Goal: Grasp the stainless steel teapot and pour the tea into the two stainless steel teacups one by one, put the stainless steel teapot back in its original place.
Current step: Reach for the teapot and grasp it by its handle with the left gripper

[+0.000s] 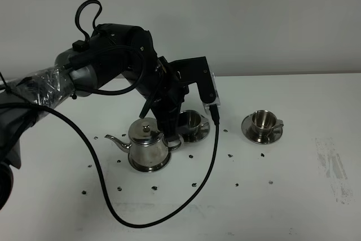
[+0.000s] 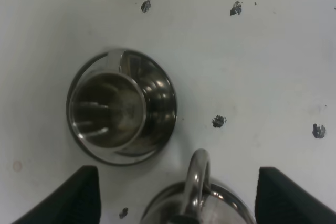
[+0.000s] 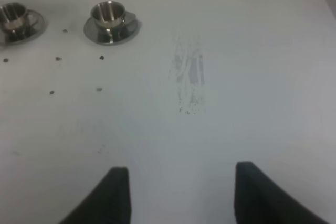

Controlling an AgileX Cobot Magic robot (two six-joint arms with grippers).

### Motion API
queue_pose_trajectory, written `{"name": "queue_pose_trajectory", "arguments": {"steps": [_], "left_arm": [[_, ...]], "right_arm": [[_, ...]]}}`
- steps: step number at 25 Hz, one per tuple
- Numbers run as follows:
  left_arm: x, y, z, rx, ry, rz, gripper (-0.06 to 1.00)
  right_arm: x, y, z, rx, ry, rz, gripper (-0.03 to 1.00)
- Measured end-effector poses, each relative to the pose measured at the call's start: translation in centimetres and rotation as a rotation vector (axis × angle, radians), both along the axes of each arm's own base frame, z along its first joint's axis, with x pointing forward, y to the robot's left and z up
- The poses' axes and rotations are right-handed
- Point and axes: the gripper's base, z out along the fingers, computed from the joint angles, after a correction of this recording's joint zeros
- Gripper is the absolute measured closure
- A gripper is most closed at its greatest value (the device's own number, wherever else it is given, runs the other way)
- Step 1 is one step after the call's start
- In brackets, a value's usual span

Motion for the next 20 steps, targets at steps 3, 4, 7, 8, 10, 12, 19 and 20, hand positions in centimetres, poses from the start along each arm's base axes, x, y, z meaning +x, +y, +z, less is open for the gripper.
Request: {"name": "queue_pose_trajectory", "arguments": {"steps": [3, 4, 7, 8, 10, 12, 19, 20], "left_arm": [[-0.3, -0.1, -0.8, 0.009, 0.011, -0.004, 0.31], [-0.4, -0.1, -1.1, 0.012, 0.014, -0.005, 0.31], [-0.7, -0.3, -1.5, 0.025, 0.019, -0.013, 0.31], [-0.7, -0.3, -1.5, 0.031, 0.012, -0.016, 0.31], [-0.7, -0.4, -1.6, 0.044, 0.002, -0.025, 0.31], [-0.7, -0.3, -1.6, 0.057, -0.004, -0.030, 0.31], [-0.5, -0.4, -3.3, 0.091, 0.023, -0.038, 0.31], [-0.5, -0.4, -3.6, 0.099, 0.025, -0.040, 0.31]], "right_arm": [[0.0, 0.0, 0.0, 0.000, 0.000, 0.000, 0.54], [0.0, 0.0, 0.0, 0.000, 0.000, 0.000, 0.54], [0.0, 0.0, 0.0, 0.000, 0.000, 0.000, 0.54], [0.0, 0.0, 0.0, 0.000, 0.000, 0.000, 0.54], [0.0, 0.0, 0.0, 0.000, 0.000, 0.000, 0.54], [0.0, 0.0, 0.0, 0.000, 0.000, 0.000, 0.54], [0.0, 0.0, 0.0, 0.000, 0.000, 0.000, 0.54], [0.0, 0.0, 0.0, 0.000, 0.000, 0.000, 0.54]]}}
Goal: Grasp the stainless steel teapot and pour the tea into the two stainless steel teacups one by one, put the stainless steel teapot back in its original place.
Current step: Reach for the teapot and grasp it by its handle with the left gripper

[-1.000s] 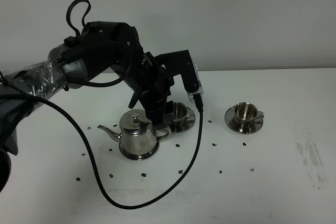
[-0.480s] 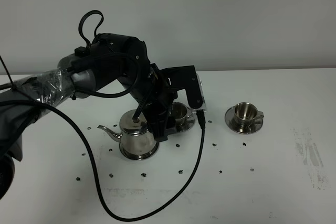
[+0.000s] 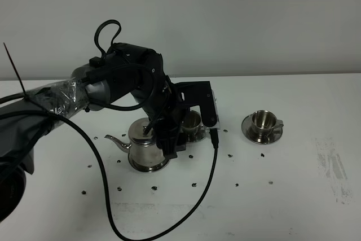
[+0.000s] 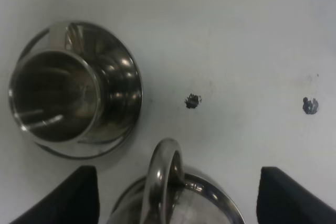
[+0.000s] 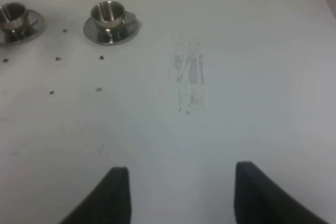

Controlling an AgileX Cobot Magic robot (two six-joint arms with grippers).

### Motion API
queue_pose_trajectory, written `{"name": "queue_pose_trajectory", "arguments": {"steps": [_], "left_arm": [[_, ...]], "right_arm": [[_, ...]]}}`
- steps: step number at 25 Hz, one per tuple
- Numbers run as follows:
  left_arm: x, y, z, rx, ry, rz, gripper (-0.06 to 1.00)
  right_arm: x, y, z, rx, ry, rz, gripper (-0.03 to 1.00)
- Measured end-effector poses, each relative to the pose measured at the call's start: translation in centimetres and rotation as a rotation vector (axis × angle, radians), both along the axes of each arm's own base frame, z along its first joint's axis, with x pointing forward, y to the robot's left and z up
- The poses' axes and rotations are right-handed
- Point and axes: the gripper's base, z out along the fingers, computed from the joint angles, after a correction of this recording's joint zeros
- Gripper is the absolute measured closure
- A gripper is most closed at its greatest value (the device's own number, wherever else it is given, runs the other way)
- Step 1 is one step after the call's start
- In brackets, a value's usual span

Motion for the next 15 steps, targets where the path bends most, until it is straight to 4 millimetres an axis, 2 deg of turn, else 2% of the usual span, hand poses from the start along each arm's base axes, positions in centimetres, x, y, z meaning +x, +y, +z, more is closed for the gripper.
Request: {"name": "queue_pose_trajectory", "arguments": {"steps": [15], "left_arm": [[-0.24, -0.20, -1.10, 0.015, 0.050, 0.043, 0.31]], "right_arm": [[0.00, 0.00, 0.00, 0.000, 0.000, 0.000, 0.54]]}}
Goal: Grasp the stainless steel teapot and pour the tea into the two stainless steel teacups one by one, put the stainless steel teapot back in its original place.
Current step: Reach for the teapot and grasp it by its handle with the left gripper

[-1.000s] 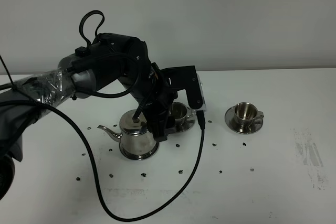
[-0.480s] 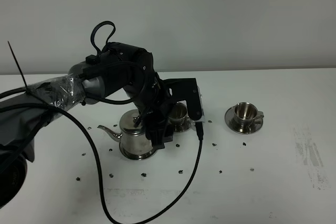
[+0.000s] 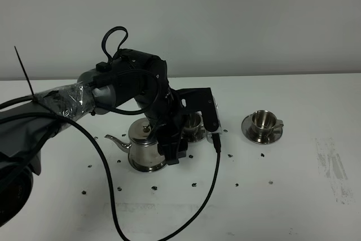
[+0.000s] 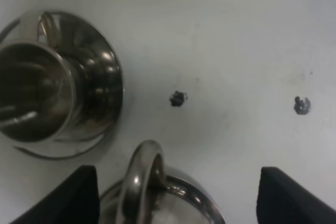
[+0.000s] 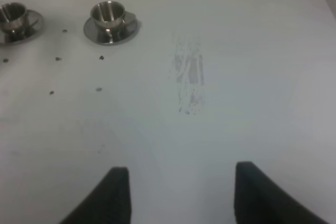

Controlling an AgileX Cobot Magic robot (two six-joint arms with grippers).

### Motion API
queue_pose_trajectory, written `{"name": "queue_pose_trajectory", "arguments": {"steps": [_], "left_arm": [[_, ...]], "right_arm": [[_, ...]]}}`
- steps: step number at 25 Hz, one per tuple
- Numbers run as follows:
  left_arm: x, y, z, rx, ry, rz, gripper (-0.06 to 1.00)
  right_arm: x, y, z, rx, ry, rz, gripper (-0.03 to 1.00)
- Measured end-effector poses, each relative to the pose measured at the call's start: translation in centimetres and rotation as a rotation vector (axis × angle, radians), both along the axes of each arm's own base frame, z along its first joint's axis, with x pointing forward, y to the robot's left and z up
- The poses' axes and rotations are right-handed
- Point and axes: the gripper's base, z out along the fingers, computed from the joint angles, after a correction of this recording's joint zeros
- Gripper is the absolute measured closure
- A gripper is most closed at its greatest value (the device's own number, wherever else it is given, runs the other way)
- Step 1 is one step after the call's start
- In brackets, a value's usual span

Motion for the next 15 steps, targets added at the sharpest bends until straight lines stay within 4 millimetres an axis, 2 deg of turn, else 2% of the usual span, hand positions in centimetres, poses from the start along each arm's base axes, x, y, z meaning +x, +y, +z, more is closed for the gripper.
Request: {"name": "queue_pose_trajectory", "arguments": {"steps": [15], "left_arm": [[-1.2, 0.7, 0.0, 0.060, 0.141, 0.063, 0.31]], "right_arm": [[0.0, 0.0, 0.0, 0.000, 0.000, 0.000, 0.54]]}}
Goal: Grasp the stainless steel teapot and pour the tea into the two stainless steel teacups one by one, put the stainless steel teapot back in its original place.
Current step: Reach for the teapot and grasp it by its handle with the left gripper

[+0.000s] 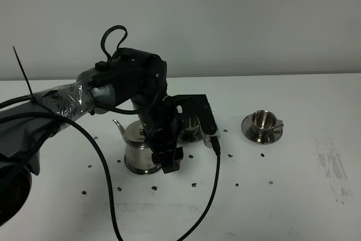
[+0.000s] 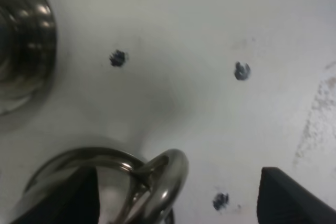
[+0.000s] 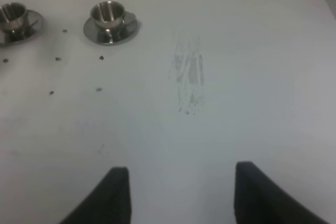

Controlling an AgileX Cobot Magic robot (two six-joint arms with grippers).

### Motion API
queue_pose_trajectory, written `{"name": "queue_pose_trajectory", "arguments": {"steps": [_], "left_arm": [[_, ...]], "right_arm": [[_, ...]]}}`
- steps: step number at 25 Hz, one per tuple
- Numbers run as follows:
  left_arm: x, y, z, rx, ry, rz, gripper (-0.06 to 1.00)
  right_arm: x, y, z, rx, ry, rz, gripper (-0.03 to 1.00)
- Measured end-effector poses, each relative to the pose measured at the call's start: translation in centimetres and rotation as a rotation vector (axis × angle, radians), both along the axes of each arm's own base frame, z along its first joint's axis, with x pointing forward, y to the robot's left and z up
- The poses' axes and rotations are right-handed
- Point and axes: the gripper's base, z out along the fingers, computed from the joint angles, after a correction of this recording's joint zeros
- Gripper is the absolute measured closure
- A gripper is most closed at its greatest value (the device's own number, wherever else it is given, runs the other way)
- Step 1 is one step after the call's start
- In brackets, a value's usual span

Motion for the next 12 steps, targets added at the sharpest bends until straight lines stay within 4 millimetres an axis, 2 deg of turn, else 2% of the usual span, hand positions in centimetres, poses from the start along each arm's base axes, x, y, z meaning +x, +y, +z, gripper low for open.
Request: {"name": "queue_pose_trajectory", "arguments": {"steps": [12], "left_arm": [[-1.4, 0.8, 0.9, 0.068, 0.122, -0.008, 0.31]], "right_arm": [[0.0, 0.0, 0.0, 0.000, 0.000, 0.000, 0.54]]}}
